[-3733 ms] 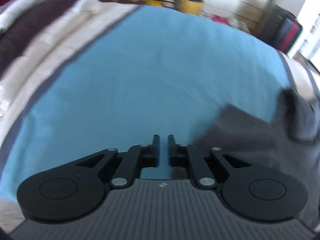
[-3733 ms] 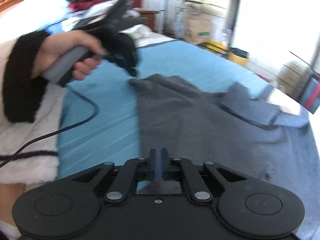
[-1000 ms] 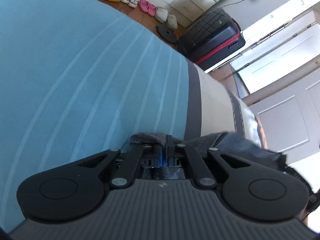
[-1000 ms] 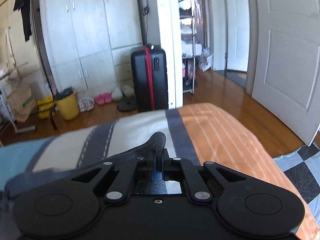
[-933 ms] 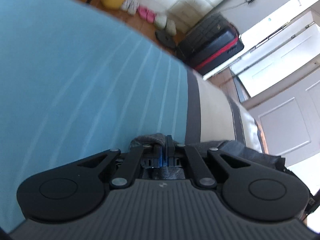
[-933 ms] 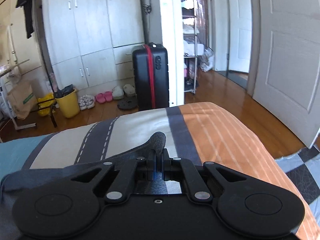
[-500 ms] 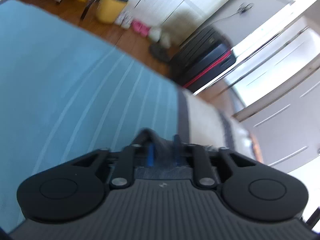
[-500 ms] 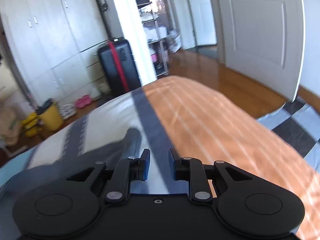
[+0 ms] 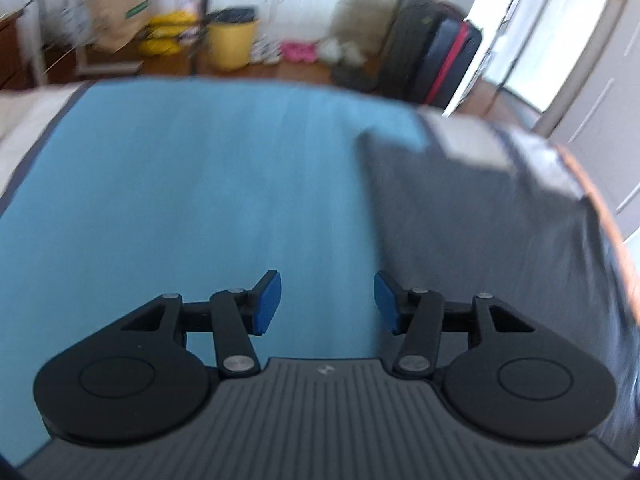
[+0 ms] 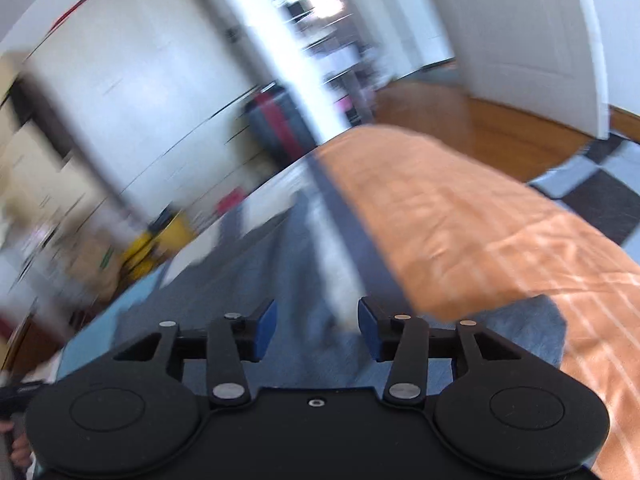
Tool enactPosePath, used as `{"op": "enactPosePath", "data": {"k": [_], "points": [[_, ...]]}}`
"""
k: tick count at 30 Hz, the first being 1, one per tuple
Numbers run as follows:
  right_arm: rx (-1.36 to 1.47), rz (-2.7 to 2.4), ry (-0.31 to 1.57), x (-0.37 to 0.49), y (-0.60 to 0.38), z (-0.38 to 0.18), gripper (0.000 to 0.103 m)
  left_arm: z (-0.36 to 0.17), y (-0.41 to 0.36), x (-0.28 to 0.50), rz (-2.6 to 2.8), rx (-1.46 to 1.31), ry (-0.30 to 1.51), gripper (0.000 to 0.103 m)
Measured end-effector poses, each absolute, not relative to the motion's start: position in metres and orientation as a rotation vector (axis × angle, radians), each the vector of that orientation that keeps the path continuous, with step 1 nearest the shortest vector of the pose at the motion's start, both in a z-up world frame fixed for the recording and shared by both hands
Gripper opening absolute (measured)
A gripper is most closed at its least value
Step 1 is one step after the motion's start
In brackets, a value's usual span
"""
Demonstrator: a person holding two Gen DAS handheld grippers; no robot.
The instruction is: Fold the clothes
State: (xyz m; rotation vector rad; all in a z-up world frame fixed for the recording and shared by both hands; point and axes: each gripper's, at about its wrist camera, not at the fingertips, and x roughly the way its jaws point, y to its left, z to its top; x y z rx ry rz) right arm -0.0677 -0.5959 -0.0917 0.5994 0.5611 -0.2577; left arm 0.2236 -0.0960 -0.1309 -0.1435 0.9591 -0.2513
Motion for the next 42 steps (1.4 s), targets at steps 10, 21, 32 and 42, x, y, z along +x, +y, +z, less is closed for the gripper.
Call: {"op": "enactPosePath", "data": {"k": [10,21,32,42], "points": [[0.627,-0.334,0.584,-0.089,-0.58,-0.075,0.06,-0.151,0.008,0.159,-0.125,-0.546,1.124,0.06],[0.663,-0.346,0.634,-0.097,-0.582,-0.074,0.061,-0.142,-0.045,0.134,-0.202,-0.171,0.964,0.007],[0.722,-0.491,0.705,-0.109,-0.604,-0.096,0.061,-0.127,-0.043,0.116,-0.088,0.067,0.919,0.003],[0.904,-0.627,0.848,-0.119,-0.637,-0.145,0.071,-0.097,-0.097,0.09,-0.337,0.033,0.648,0.045]]}}
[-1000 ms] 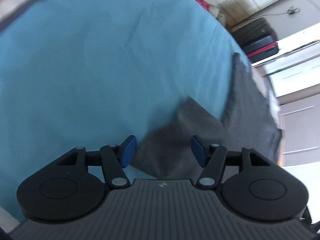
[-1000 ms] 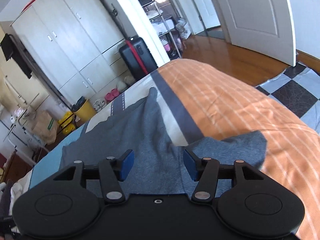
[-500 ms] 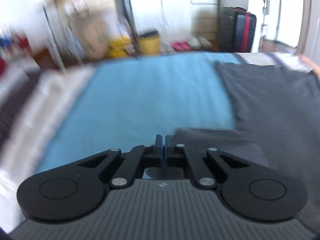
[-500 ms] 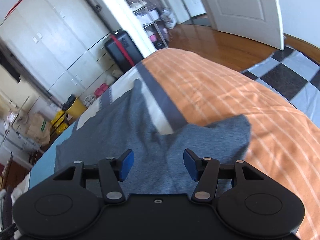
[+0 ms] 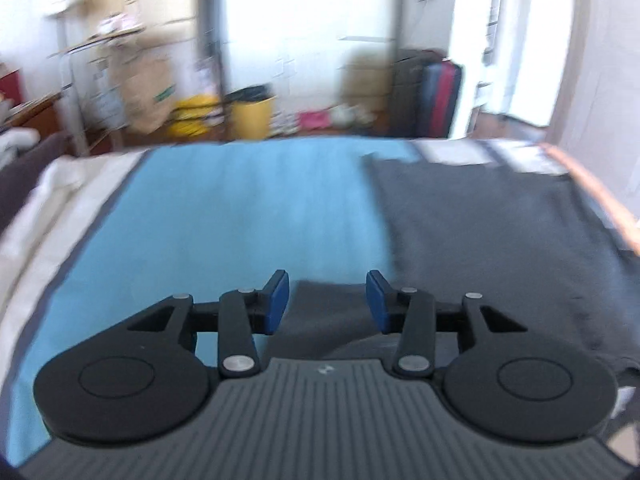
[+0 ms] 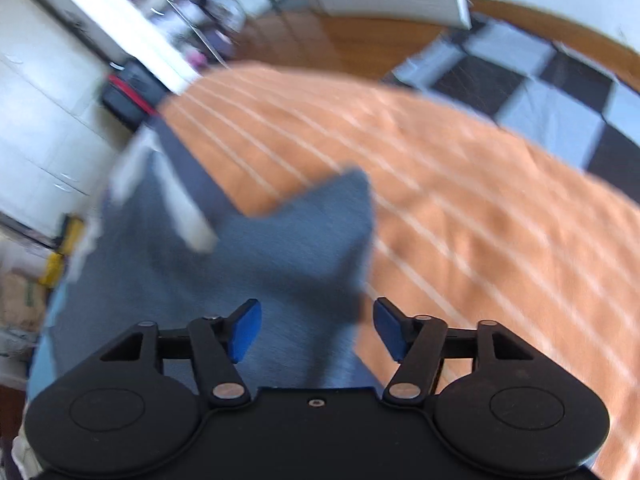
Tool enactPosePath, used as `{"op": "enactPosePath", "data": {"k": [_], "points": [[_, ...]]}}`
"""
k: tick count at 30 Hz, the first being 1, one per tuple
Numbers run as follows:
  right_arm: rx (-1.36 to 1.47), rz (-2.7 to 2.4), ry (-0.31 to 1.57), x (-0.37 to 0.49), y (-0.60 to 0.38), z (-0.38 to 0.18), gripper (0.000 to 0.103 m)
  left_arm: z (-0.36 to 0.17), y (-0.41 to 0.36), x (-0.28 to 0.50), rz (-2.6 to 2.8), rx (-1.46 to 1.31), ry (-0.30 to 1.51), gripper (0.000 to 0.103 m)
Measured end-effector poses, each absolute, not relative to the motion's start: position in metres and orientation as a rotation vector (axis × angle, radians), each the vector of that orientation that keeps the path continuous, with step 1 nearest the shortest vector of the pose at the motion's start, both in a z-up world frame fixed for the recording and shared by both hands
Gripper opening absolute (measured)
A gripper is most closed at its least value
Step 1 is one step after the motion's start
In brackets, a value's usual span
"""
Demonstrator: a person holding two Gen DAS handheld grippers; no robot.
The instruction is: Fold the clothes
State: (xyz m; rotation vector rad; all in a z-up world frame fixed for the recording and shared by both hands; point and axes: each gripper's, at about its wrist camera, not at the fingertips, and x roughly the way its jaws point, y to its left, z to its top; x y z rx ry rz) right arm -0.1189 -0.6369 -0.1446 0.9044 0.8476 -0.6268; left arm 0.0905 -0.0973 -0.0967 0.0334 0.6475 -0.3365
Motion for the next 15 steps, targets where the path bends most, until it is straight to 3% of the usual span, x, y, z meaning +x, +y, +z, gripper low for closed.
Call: {"op": "enactPosePath", "data": {"k": [1,3,6,9,11,15], "points": [[0.881,-0.616,0.842,-0.115,-0.636,-0.146,0.079,-0.099,-0.105,0.088,-0.391,0.027,0.663,0.051],[0.847,-0.6,0.784,-0.112,-0.635,-0.143,0.077,-0.105,-0.119,0.083,-0.507,-0.001,0.709,0.055],[0.705,-0.55,0.709,-0.099,-0.629,-0.136,0.007,-0.123,-0.138,0.081,-0.616,-0.064,0.809,0.061],[0.469,-0.561,0.631,-0.1,-0.609,-0.109,0.005,-0.138,-0.159,0.077,-0.654,0.004,0.857,0.062],[0.466,-0.588,0.572,-0.112,-0.607,-0.093,0.005,-0.145,-0.17,0.073,-0.66,0.097,0.888,0.065],[0.418,-0.609,0.637,-0.117,-0.611,-0.1,0.005,-0.158,-0.181,0.067,-0.659,0.158,0.963,0.073]]}}
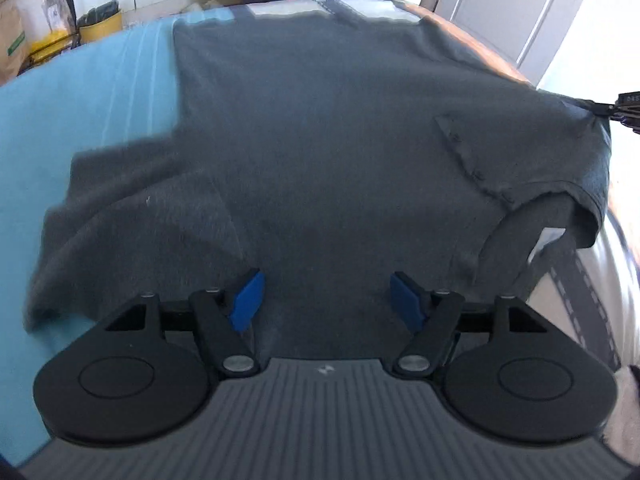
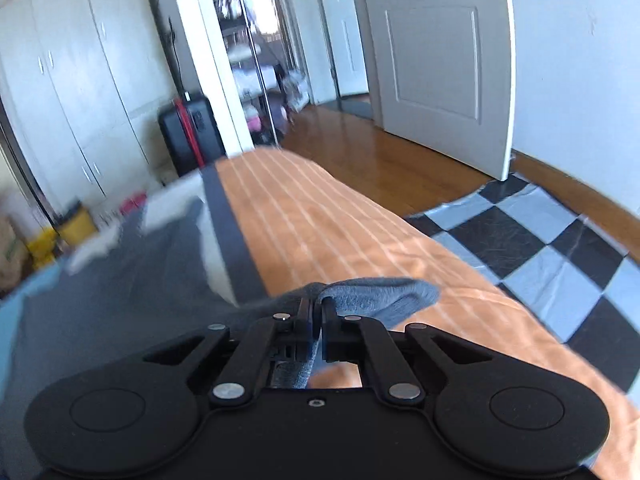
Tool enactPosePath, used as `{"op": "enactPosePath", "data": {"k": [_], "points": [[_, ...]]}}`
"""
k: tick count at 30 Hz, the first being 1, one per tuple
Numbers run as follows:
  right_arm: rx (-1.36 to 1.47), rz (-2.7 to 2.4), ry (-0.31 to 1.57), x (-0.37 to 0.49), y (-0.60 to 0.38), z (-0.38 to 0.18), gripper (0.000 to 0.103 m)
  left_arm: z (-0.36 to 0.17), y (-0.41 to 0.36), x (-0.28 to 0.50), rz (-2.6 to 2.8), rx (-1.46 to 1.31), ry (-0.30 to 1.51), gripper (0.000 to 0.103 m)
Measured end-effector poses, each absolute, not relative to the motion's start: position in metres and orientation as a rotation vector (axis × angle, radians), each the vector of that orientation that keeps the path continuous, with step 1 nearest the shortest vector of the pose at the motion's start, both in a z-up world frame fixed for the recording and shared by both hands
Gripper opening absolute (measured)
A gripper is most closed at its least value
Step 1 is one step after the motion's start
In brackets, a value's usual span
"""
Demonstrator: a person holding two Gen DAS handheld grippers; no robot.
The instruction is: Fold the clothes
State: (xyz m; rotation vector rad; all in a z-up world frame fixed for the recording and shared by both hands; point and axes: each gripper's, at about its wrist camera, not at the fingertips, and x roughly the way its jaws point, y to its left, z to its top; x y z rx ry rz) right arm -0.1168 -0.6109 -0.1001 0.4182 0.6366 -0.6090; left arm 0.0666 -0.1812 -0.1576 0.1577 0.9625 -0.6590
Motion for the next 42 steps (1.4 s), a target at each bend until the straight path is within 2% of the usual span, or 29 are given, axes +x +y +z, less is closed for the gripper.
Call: {"op": "enactPosePath", "data": {"k": [2,9,14,17,21,27,30,35,38,42], "points": [[0.426,-0.601,0.663,-0.114,-0.616,-0.108,0.005,-0.156,-0.187,0.065,-0.665,0.172,0.962,0.077],[0.408,-0.482,0.581,-0.104,-0.595,-0.095,0.005,-0.125,-0.169,0.079,-0.69,0.065,0.952,0.077],[0.404,-0.254,0.435,-0.092,-0.529,-0.055,0.005,-0.081,-0.141,0.103,-0.666,0.102,0.87,0.077],[0.472,-0.062,0.375,-0.077,-0.466,-0.049,0.006,-0.075,-0.11,0.122,-0.592,0.009,0.833,0.077],[0.449,0.177,0.503,-0.032,-0.362,-0.074,0.006,-0.091,-0.054,0.149,-0.326,-0.176,0.805,0.073],[0.376,0.269,0.59,0.007,-0.27,-0.122,0.006,-0.117,-0.014,0.15,-0.386,-0.363,0.881,0.073],[0.278,0.273,0.586,0.005,-0.254,-0.13,0.006,-0.134,-0.009,0.157,-0.473,-0.525,0.952,0.073],[0.285,0.35,0.515,-0.005,-0.258,-0.12,0.007,-0.142,-0.023,0.162,-0.581,-0.573,0.994,0.073],[0.192,0.369,0.598,0.002,-0.242,-0.131,0.006,-0.144,-0.029,0.158,-0.585,-0.571,1.005,0.073],[0.16,0.373,0.674,0.008,-0.226,-0.138,0.012,-0.146,-0.025,0.159,-0.553,-0.57,1.009,0.073]]}}
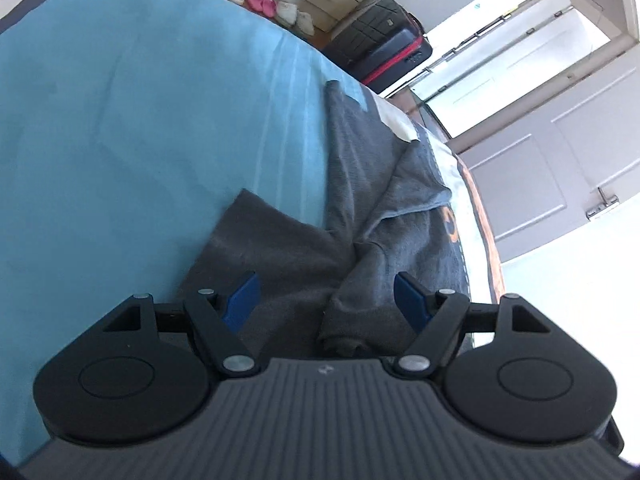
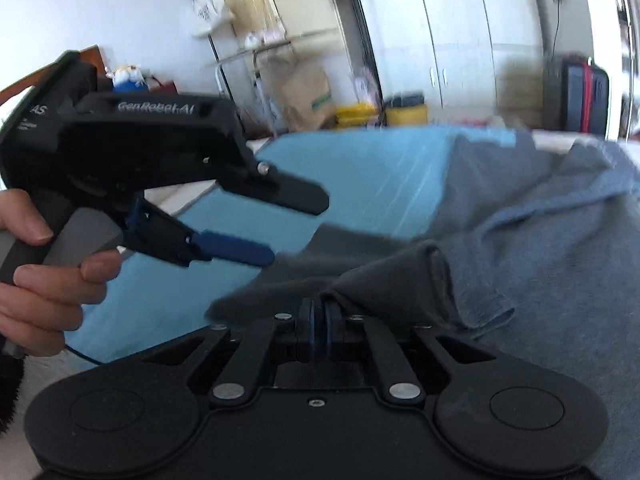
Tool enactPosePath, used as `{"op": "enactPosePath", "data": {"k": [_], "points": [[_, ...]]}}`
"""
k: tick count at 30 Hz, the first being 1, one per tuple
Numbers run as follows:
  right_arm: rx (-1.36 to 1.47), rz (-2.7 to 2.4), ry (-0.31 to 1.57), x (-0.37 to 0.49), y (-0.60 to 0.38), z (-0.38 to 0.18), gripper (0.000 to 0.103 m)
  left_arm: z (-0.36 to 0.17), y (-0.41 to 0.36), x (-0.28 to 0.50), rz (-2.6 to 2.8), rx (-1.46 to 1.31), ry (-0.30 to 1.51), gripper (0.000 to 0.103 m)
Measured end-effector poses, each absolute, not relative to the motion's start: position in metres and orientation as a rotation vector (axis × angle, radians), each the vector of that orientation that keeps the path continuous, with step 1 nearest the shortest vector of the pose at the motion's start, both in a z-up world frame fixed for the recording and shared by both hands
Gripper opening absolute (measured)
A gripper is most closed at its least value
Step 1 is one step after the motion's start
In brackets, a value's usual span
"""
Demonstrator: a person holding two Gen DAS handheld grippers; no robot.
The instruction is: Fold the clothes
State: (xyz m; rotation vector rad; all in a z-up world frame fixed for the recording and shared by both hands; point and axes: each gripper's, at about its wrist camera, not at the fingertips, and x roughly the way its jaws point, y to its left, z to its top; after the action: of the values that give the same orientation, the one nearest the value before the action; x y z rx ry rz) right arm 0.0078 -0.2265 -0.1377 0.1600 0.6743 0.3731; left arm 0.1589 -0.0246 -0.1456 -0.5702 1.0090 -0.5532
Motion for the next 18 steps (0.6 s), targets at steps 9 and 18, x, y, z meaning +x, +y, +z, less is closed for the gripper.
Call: {"op": "enactPosePath", "data": {"k": [9,18], "points": [[0.191,0.347,0.681,0.001,-0.238,-0.136,0.021,-0.141,-0.012,0.16,-0.275,-0.369,0.982,0.075],[0.14,0.304,0.701,-0.007,-0.237,-0.141,0.038,-0.162,-0.047,0.215,-0.331,-0.163,1.063,0.077]]}}
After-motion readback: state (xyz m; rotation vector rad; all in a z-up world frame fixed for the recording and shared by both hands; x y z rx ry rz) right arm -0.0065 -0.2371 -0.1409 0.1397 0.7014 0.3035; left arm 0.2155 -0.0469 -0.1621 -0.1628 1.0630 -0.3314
